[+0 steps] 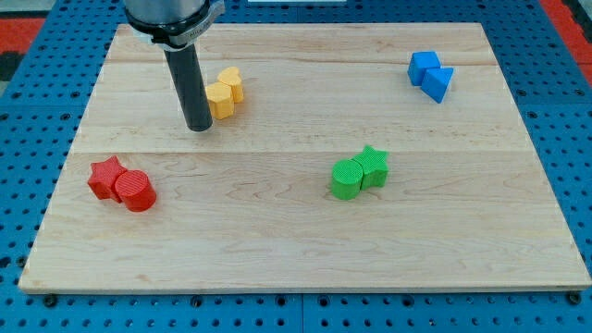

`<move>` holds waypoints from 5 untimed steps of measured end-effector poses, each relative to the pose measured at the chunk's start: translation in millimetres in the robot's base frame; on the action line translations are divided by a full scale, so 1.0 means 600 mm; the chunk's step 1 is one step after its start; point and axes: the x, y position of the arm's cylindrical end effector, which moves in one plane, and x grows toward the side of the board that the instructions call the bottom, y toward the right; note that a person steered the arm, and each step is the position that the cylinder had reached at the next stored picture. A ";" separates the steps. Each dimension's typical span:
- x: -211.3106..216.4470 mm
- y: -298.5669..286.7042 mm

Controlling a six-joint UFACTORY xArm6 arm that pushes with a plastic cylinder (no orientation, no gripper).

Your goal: Point your arm at the red circle

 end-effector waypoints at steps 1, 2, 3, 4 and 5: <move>0.000 0.008; 0.000 0.052; 0.000 0.144; 0.000 0.196; 0.021 0.188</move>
